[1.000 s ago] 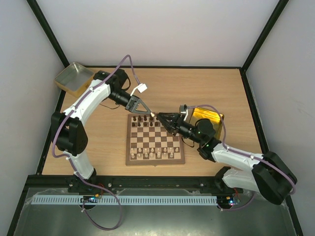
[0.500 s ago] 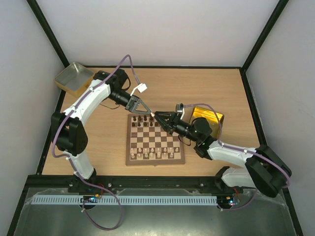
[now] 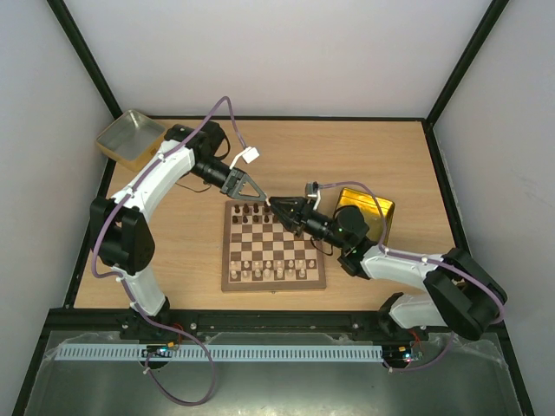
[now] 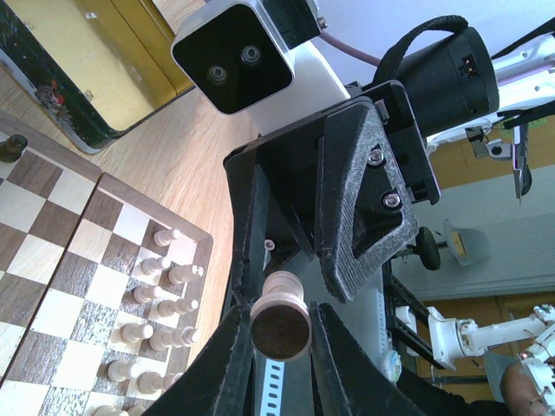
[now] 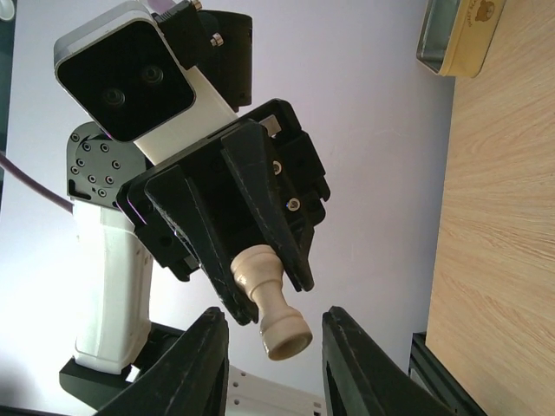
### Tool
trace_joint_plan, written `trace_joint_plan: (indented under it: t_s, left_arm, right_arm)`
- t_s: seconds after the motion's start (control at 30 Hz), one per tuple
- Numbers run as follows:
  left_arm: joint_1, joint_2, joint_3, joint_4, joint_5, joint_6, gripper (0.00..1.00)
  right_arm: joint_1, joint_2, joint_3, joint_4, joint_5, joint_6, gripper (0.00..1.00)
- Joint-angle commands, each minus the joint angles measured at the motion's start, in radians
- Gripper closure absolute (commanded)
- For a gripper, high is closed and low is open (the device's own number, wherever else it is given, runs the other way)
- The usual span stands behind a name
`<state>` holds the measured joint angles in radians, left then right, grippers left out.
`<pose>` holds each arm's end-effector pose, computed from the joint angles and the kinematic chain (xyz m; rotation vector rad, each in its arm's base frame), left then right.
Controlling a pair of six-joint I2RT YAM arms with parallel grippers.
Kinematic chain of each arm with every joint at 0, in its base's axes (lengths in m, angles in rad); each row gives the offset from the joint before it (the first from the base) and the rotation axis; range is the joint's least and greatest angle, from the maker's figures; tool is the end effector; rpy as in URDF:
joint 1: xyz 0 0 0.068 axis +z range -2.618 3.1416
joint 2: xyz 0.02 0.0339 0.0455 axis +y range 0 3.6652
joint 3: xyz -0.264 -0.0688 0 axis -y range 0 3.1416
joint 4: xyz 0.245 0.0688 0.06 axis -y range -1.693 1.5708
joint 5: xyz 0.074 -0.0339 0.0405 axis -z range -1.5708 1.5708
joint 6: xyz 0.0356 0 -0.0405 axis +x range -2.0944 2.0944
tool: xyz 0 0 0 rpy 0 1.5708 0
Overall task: Set up the chess pieces on the board
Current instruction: Adjust the chess piece.
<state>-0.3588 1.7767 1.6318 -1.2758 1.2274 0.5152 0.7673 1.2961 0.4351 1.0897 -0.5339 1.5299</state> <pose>0.3046 -0.1501 0.3109 1.1316 2.1220 -1.6724 0.1713 0.1904 0.2446 0.0898 1.8102 2.1609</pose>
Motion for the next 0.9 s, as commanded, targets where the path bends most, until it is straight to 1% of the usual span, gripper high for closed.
trace_joint_plan:
  t_s: [0.0,0.33,0.63,0.87]
  left_arm:
    - [0.006,-0.009,0.013,-0.021,0.029,0.012,0.98]
    - [0.005,-0.011,0.01,-0.022,0.032,0.012,0.98]
    - [0.006,-0.013,0.005,-0.022,0.031,0.015,0.98]
    - [0.006,-0.019,0.0,-0.021,0.032,0.017,0.98]
  right_arm:
    - [0.009,0.01,0.043,0.062,-0.013,-0.004,0.71]
    - [0.014,0.026,0.053,0.077,-0.021,-0.004,0.72]
    - [0.017,0.032,0.06,0.083,-0.025,-0.005,0.85]
    - [0.019,0.034,0.06,0.077,-0.023,-0.012,0.89]
